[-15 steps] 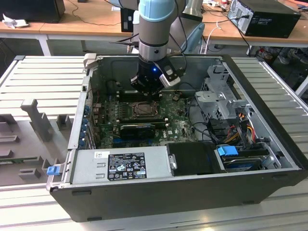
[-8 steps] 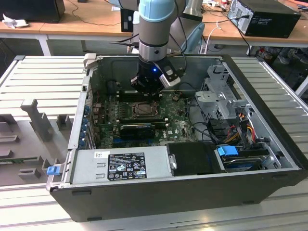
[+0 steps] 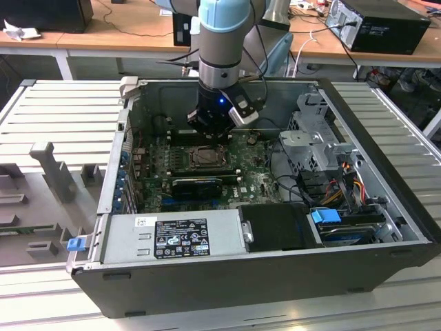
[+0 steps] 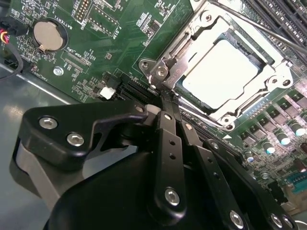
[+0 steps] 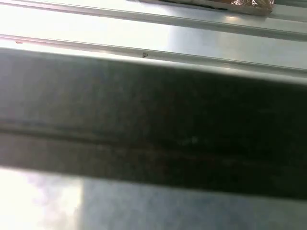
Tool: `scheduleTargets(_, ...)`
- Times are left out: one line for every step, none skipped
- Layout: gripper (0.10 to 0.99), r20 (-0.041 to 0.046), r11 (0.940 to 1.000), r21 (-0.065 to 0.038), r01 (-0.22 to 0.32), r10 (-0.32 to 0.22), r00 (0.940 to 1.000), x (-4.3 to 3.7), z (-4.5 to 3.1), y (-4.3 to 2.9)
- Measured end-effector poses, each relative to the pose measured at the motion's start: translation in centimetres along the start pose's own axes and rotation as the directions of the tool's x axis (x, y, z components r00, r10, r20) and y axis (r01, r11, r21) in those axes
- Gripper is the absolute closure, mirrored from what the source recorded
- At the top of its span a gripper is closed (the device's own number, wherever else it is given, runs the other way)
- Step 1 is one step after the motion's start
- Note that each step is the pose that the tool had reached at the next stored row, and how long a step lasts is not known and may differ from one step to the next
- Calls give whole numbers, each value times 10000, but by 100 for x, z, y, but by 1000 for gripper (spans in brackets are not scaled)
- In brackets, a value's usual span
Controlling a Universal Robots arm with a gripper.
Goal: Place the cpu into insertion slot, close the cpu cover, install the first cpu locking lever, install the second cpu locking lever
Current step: 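Install the first cpu locking lever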
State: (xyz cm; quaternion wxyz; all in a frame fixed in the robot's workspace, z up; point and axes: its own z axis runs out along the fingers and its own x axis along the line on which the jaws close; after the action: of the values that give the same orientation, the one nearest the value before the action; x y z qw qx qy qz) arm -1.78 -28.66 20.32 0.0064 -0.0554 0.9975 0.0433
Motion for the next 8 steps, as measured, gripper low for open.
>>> scheduleTargets(980,0,10000,-1,0,0,10000,-1,-28,2)
scheduleTargets(980,0,10000,-2,1,-1,10000,-1,-33,3)
scheduleTargets(980,-1,10000,22,3,-3,10000,-1,-32,4)
scheduleTargets(980,-5,10000,46,3,-3,10000,-1,-31,4)
scheduleTargets(980,-13,9999,110,9,-9,10000,-1,-21,5)
scheduleTargets(980,-17,9999,142,11,-10,10000,-1,-16,5)
scheduleTargets(980,-22,9998,173,12,-11,10000,-1,-12,5)
scheduleTargets(980,-29,9997,229,15,-15,10000,0,-4,4)
